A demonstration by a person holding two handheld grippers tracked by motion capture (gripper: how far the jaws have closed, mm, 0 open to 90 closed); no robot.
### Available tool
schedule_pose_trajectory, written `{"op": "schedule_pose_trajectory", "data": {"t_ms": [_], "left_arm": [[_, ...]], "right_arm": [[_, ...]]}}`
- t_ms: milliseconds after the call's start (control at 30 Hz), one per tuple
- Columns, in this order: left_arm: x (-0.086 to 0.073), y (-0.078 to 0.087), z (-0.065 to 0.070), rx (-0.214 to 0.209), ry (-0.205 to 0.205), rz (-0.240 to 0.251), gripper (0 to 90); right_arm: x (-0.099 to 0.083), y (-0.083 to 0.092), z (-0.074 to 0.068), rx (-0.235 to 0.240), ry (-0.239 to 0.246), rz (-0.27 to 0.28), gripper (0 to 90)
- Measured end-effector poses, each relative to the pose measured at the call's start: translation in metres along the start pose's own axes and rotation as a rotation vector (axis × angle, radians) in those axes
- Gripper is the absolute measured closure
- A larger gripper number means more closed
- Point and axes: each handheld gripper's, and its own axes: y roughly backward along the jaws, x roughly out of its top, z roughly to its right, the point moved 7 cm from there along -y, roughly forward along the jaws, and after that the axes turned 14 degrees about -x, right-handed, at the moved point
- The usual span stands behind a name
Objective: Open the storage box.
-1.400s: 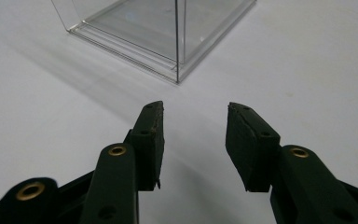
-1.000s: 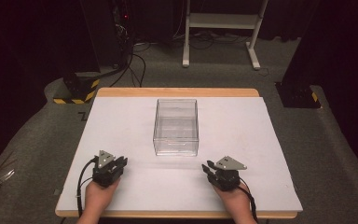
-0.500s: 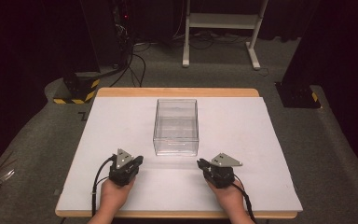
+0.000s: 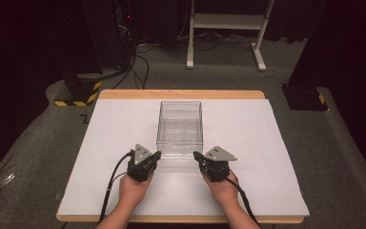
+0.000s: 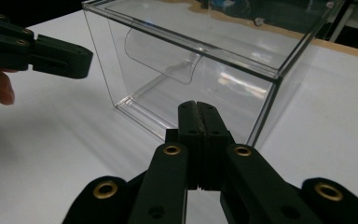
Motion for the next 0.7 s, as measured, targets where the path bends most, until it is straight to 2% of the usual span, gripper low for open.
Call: {"op": "schedule_pose_trajectory", "data": {"t_ms": [200, 367, 567, 700], "left_arm": [[0.007, -0.008, 0.005, -0.007, 0.002, 0.024, 88.3], [0.013, -0.013, 0.006, 0.000, 0.004, 0.052, 87.5], [0.018, -0.017, 0.006, 0.033, -0.007, 0.053, 88.6], [0.019, -0.021, 0.008, 0.034, -0.017, 0.057, 89.7]], "right_arm": [[0.005, -0.005, -0.001, 0.011, -0.028, 0.005, 87.5], [0.006, -0.008, 0.000, 0.015, -0.030, 0.002, 86.3], [0.009, -0.013, 0.003, -0.018, -0.010, 0.015, 86.3], [0.014, -0.016, 0.003, -0.021, -0.016, 0.019, 86.4]]}}
